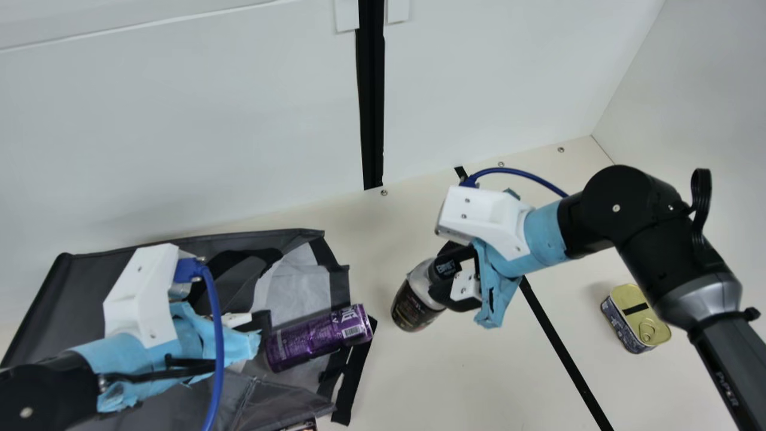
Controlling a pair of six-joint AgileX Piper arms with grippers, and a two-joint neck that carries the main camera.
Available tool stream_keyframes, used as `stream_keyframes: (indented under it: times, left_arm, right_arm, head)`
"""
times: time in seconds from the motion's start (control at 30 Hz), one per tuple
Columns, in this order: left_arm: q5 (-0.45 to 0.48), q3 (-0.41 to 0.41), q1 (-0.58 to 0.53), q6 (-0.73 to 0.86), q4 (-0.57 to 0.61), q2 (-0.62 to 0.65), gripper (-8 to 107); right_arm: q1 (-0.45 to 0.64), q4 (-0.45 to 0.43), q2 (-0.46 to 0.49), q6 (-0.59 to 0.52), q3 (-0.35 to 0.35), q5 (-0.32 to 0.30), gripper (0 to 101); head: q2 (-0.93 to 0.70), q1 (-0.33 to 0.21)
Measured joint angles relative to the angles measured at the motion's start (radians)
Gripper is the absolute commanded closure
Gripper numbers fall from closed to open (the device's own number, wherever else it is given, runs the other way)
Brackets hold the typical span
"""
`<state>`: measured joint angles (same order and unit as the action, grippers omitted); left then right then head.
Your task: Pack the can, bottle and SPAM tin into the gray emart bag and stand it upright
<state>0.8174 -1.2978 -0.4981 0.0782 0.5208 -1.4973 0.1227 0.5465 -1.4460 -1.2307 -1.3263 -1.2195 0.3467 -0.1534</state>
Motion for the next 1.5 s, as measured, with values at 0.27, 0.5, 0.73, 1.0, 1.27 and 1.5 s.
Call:
stream_keyframes:
  times: [0.27, 0.5, 0.73, 1.0, 1.27, 1.5]
  left_arm:
    - [0.0, 0.0, 0.0, 0.0, 0.0, 0.0, 107]
    - [0.0, 0.0, 0.0, 0.0, 0.0, 0.0, 107]
    - [0.0, 0.0, 0.0, 0.0, 0.0, 0.0, 107]
    - [0.0, 0.0, 0.0, 0.0, 0.0, 0.0, 107]
    - [0.0, 0.0, 0.0, 0.0, 0.0, 0.0, 107]
    - [0.0, 0.0, 0.0, 0.0, 0.0, 0.0, 107]
  right_arm:
    - [-0.051, 0.014, 0.019, -0.007, 0.024, -0.001, 101]
    - [-0.072, 0.078, 0.014, -0.034, 0.026, 0.001, 101]
    - [-0.11, 0.167, 0.002, -0.057, 0.033, 0.002, 101]
    - [-0.171, 0.282, -0.01, -0.068, 0.02, 0.001, 101]
    - [-0.197, 0.382, -0.037, -0.078, -0.014, 0.0, 101]
    - [-0.203, 0.432, -0.077, -0.085, -0.034, 0.002, 101]
  head:
    - [0.002, 0.002]
    - [0.0, 0.002]
    - [0.0, 0.0]
    - [0.0, 0.0]
    - [0.002, 0.0]
    - [0.002, 0.0]
